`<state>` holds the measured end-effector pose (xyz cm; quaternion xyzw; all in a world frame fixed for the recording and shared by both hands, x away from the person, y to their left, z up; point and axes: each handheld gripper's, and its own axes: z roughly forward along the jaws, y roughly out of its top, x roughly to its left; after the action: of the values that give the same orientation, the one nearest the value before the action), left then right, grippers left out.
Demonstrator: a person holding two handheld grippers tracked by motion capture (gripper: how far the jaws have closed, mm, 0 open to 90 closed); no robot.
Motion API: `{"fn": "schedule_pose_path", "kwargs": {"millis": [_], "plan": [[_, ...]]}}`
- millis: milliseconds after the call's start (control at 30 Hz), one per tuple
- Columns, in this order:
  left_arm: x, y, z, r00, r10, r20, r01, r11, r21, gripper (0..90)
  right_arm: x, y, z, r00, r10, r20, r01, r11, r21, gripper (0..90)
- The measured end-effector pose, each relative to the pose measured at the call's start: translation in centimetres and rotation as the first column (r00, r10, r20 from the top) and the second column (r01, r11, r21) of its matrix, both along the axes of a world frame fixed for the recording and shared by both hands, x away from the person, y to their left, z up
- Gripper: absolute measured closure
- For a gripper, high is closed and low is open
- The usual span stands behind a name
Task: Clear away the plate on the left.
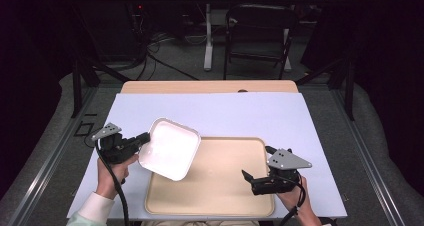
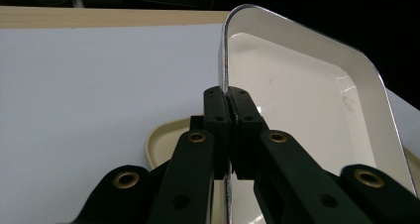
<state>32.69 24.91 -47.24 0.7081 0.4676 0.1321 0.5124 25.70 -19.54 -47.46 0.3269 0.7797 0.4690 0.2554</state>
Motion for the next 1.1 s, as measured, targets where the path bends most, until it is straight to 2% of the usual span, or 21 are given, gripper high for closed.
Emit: {"fn": "schedule_pose_path", "kwargs": {"millis": [167,467,633,733,1100], "plan": [[0.1,-0.8,0.0,0.9999,-0.017,0.003,0.017,0.9998,-0.005,88.0,1.1,1.1,0.1,0.9993,0.028,-0.024,-0.028,1.0,0.007,0.0],[0.3,-1.8,-0.2,0.9993,-0.038,0.0,0.038,0.9992,-0.008,88.0,2.6,3.3,0.4,0.9973,0.068,-0.028,-0.067,0.997,0.023,0.0],[0.3,-2.2,-0.2,0.9988,-0.048,0.004,0.048,0.9988,-0.009,88.0,3.2,4.9,0.3,0.9947,0.096,-0.036,-0.096,0.995,0.016,0.0],[0.2,-2.5,-0.3,0.9987,-0.05,0.001,0.05,0.9986,-0.014,88.0,3.5,6.2,0.1,0.9898,0.136,-0.045,-0.135,0.991,0.018,0.0],[0.4,-3.4,-0.5,0.9979,-0.065,0.005,0.065,0.9976,-0.024,88.0,4.1,8.5,-0.6,0.9784,0.175,-0.111,-0.173,0.985,0.028,0.0]]}}
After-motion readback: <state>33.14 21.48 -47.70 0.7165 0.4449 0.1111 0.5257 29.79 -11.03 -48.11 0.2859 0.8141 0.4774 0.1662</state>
